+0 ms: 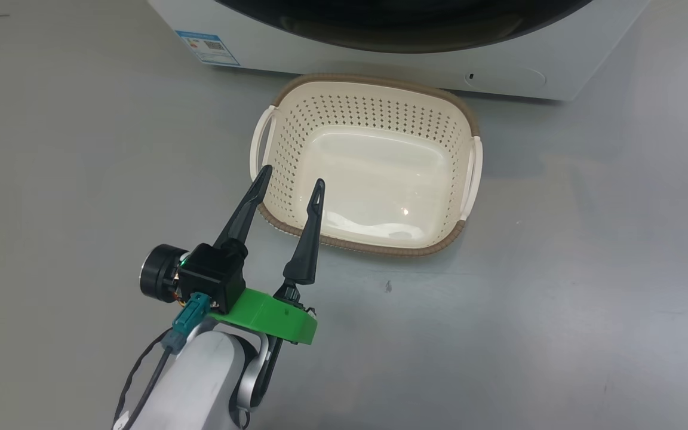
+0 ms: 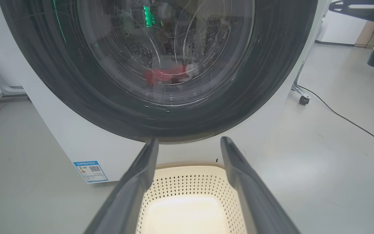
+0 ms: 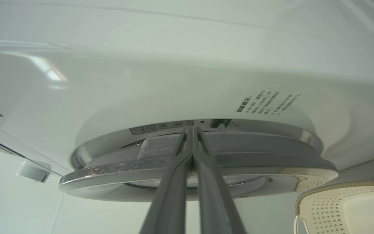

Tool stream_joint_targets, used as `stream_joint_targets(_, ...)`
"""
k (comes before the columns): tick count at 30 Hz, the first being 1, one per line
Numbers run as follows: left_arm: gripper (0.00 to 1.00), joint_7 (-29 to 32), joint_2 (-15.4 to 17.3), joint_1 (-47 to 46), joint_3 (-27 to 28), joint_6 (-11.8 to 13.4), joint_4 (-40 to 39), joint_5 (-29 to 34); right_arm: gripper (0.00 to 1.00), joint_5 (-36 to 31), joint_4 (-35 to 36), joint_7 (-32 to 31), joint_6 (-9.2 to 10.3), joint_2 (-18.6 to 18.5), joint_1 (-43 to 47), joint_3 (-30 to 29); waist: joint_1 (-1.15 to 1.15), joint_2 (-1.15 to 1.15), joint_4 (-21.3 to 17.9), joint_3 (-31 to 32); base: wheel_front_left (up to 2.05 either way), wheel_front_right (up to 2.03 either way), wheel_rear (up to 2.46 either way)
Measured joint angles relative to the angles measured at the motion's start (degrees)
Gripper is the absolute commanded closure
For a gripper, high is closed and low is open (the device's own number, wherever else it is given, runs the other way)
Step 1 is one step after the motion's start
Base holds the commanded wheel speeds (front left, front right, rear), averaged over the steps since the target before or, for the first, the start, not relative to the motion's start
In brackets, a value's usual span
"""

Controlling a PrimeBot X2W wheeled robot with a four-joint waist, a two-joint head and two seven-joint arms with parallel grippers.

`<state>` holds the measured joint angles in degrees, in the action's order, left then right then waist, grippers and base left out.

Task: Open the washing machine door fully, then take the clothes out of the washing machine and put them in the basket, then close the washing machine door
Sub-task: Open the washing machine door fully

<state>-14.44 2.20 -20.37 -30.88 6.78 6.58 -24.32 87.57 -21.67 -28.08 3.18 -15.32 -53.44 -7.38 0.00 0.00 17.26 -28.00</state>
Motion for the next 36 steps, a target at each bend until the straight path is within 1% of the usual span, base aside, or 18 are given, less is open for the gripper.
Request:
stream_joint_targets(3,0.00,0.0,0.0,-0.2,-0.4,0.0,0.0,-0.5,1.00,-0.2,-0.8,-1.2,0.11,-0.4,-1.6,0.9,0.00,0.00,0.8,-0.5,0.00,0.00,0.00)
stream_joint_targets(4,0.00,0.0,0.0,-0.2,-0.6,0.0,0.0,-0.8,1.00,-0.3,-1.1,-1.5,0.55,-0.5,-2.0,1.0,0.00,0.00,1.1,-0.7,0.00,0.00,0.00)
stream_joint_targets(9,0.00,0.0,0.0,-0.3,-1.2,0.0,0.0,-1.0,1.00,-0.6,-2.9,-2.9,1.11,-1.2,-4.5,1.6,0.00,0.00,2.1,-1.4,0.00,0.00,0.00)
stream_joint_targets(10,0.00,0.0,0.0,-0.3,-1.3,0.0,0.0,-1.1,1.00,-0.6,-3.2,-3.1,1.55,-1.2,-5.1,1.8,0.00,0.00,2.3,-1.6,0.00,0.00,0.00)
stream_joint_targets(13,0.00,0.0,-0.1,-0.6,-1.8,0.0,-0.1,-1.3,1.00,-0.6,-4.5,-3.4,2.01,-1.2,-6.6,2.0,0.00,0.00,2.7,-2.1,0.00,0.00,0.00)
stream_joint_targets(23,0.00,0.0,-0.1,-1.9,-2.0,0.0,-0.3,-1.4,1.00,-0.6,-8.4,-4.8,2.04,-1.5,-9.0,2.7,0.00,0.00,3.4,-3.0,0.00,0.00,0.00)
stream_joint_targets(26,0.00,0.0,-0.1,-1.9,-1.9,0.0,-0.3,-1.4,1.00,-0.6,-9.2,-5.3,2.38,-1.8,-9.9,2.9,0.00,0.00,3.6,-3.2,0.00,0.00,0.00)
stream_joint_targets(36,0.00,0.0,-0.1,-2.0,-2.0,0.0,-0.2,-1.9,1.00,1.7,-11.1,-9.3,2.43,-2.6,-11.3,2.5,0.00,0.00,3.7,-3.9,0.00,0.00,0.00)
